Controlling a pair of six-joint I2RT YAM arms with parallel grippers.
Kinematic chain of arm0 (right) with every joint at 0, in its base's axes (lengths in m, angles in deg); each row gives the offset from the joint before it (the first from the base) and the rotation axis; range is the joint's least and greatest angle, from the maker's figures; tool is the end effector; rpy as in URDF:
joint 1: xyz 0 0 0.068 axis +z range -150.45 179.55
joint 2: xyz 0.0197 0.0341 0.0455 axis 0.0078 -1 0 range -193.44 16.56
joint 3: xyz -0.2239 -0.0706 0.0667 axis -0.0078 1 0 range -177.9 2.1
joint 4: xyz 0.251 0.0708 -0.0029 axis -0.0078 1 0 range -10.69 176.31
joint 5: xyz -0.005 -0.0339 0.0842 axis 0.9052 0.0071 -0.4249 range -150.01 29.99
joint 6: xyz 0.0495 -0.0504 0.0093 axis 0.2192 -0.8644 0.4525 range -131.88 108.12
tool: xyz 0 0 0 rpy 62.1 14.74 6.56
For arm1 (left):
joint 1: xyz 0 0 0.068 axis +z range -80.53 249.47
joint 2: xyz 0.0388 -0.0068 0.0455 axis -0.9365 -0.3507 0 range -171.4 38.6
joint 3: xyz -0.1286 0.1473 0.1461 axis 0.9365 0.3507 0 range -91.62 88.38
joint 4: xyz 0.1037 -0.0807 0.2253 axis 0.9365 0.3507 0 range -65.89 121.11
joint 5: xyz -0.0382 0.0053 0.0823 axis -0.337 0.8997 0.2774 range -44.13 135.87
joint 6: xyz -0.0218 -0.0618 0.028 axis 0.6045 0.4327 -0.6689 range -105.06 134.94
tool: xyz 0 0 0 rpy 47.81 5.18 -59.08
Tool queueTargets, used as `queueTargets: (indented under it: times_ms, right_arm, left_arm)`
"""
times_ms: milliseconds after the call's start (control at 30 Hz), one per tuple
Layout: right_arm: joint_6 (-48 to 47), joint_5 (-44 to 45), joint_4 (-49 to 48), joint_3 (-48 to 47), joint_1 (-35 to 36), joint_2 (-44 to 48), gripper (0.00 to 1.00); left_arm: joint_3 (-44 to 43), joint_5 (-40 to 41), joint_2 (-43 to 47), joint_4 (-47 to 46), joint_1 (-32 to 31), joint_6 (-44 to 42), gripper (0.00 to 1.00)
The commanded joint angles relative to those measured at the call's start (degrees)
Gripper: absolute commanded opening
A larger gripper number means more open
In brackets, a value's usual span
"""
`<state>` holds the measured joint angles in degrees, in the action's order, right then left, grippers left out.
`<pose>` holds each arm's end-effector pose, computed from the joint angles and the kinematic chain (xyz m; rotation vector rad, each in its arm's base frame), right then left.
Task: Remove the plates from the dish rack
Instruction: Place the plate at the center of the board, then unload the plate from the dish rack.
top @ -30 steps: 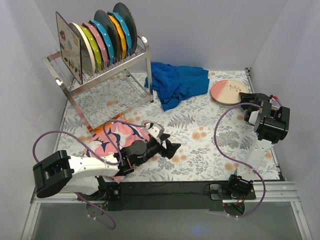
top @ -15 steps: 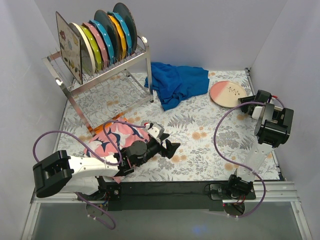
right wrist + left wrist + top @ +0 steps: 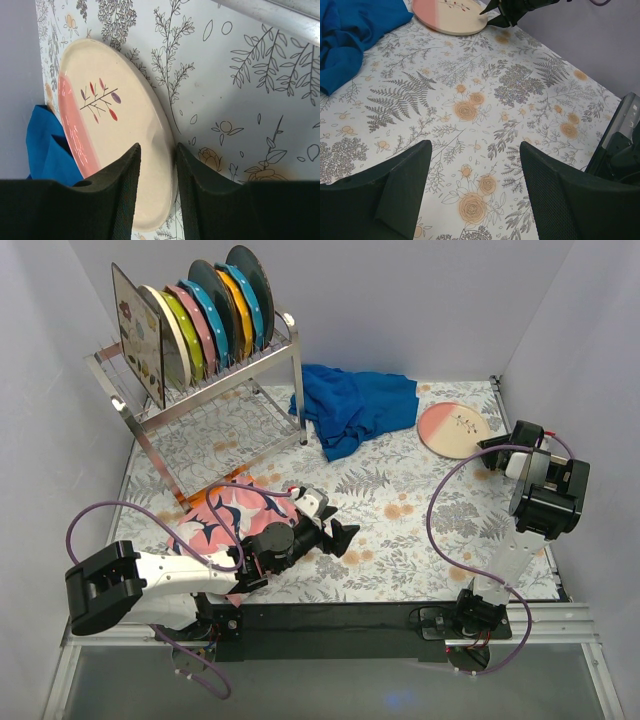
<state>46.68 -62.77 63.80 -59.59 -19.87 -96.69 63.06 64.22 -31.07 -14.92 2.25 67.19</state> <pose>0.3956 -0.1364 0.0966 1.3837 1.7528 0.4315 0.1272 -0.2550 0.1932 -0.0283 1.8342 -1.2808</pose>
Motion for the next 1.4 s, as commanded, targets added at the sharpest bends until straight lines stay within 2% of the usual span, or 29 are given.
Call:
queueTargets:
  times_ms: [0, 167, 367, 533, 667, 833, 900, 1033, 1233, 1333, 1367]
  right_arm:
    - [0.0, 1.2, 3.3, 1.1, 1.2, -0.1, 0.41]
    - [-0.7, 2.5, 3.6, -1.9, 1.5, -2.7, 0.41]
    - [-3.5, 8.5, 7.3, -4.0, 1.5, -1.9, 0.40]
    - [-7.6, 6.2, 10.4, -5.5, 2.3, 0.5, 0.40]
    - [-12.9, 7.2, 13.7, -5.8, 5.5, 3.4, 0.40]
    - [-15.9, 7.3, 15.4, -0.5, 7.6, 10.9, 0.41]
    - [-16.6, 3.6, 15.2, 3.0, 8.3, 14.4, 0.41]
    - [-20.1, -1.7, 14.7, 7.8, 11.1, 20.5, 0.41]
    - [-24.3, -6.9, 14.1, 18.1, 21.2, 35.2, 0.41]
    - [-25.9, -10.1, 14.3, 22.2, 25.5, 42.3, 0.42]
    - [-26.1, -10.2, 14.0, 23.3, 26.8, 45.9, 0.42]
  left_arm:
    - [0.0, 1.4, 1.6, 0.1, -0.4, -0.8, 0.70]
    - [0.1, 2.9, 1.8, 0.2, -0.6, -1.4, 0.70]
    - [0.1, 2.8, 2.1, -0.1, -0.7, -1.6, 0.70]
    - [0.6, 2.7, 2.9, -0.5, -0.8, -1.7, 0.70]
    - [0.5, 3.3, 3.5, -0.3, -0.8, -2.0, 0.70]
    - [-0.9, 4.7, 4.2, 1.2, -0.8, -0.5, 0.70]
    - [-1.4, 4.8, 5.0, 1.5, -0.9, -0.7, 0.70]
    - [-3.1, 10.8, 7.1, 3.3, -0.8, -1.6, 0.70]
    - [-14.7, 17.1, 8.4, 17.6, -0.8, -1.1, 0.69]
    - [-21.7, 17.7, 8.8, 23.8, -0.8, -3.6, 0.69]
    - [-24.0, 20.4, 8.6, 27.2, -0.8, -4.2, 0.69]
